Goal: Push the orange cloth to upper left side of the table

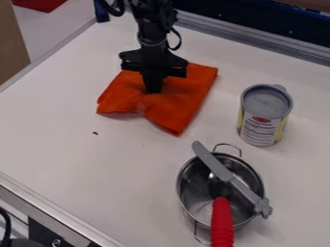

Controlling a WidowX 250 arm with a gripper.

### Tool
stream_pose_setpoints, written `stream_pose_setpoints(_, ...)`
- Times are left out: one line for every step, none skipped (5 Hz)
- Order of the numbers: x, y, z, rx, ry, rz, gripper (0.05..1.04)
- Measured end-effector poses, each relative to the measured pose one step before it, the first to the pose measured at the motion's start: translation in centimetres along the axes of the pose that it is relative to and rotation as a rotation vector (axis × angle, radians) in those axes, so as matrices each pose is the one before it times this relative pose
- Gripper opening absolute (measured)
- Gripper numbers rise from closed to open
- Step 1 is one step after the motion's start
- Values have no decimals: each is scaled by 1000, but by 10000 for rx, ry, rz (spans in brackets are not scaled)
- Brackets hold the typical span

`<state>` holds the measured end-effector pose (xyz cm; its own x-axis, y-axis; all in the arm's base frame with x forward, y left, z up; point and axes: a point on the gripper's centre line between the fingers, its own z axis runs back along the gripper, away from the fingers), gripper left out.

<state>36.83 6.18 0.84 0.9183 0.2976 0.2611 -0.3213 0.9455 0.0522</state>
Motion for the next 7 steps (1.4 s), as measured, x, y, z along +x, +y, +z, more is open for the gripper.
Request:
stream_pose_setpoints(1149, -546, -230, 179, -203, -194, 52)
stream_pose_setpoints(753, -420, -195, 176, -74, -364, 52)
stream_pose_setpoints(278, -106, -116, 8, -4, -220, 52)
stream_pose_setpoints(-148, -122, 40, -88, 45, -234, 58)
stream_pose_setpoints(-301, 13, 64, -1, 161, -32, 118)
stream_pose_setpoints(-236, 666, 383, -273, 629, 820, 288)
stream_pose_setpoints(50, 279, 252, 86, 125, 712, 544)
